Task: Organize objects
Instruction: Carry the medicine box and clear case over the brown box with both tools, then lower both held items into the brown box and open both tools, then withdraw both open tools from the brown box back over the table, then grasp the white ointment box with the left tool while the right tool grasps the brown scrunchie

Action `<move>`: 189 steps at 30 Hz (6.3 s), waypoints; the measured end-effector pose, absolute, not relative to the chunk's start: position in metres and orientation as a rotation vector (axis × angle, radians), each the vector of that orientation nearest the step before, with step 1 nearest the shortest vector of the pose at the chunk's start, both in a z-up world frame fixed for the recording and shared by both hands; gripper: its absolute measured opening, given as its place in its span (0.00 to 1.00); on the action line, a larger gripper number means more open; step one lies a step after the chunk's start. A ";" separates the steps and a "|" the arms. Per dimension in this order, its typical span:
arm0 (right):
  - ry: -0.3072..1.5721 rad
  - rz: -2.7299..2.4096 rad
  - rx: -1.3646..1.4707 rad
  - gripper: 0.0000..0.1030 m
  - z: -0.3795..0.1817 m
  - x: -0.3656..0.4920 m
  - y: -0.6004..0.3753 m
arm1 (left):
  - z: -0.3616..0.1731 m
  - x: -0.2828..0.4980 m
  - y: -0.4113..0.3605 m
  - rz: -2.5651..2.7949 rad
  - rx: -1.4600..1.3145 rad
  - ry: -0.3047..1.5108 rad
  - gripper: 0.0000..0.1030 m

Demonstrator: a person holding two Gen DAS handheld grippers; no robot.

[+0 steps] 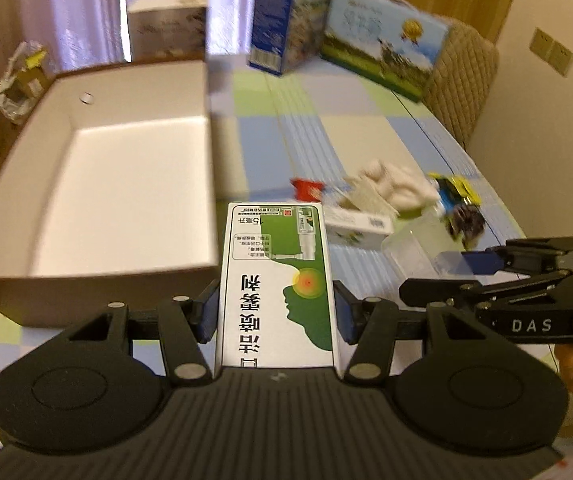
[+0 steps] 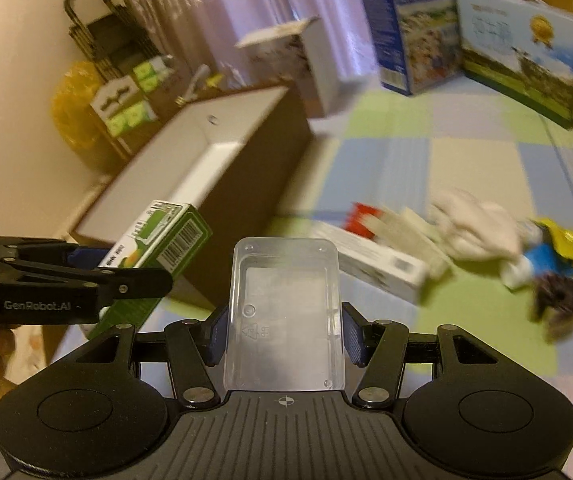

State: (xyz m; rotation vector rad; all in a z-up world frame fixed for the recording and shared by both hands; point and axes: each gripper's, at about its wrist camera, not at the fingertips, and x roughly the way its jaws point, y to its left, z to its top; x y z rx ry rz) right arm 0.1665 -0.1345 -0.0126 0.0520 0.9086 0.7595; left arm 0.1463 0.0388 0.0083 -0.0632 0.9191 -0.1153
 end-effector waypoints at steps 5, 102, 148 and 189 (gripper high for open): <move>0.880 0.842 0.077 0.52 -0.001 0.175 -0.084 | 0.026 0.151 0.081 -0.051 -0.081 0.867 0.49; 0.899 0.846 -0.068 0.66 -0.009 0.188 -0.004 | 0.012 0.172 0.177 0.113 -0.105 0.957 0.84; 1.002 0.638 0.001 0.66 -0.029 0.182 -0.230 | -0.021 0.157 -0.018 -0.002 -0.071 1.081 0.84; 0.944 0.413 -0.011 0.66 -0.097 0.273 -0.309 | -0.089 0.276 -0.079 0.098 -0.262 1.099 0.90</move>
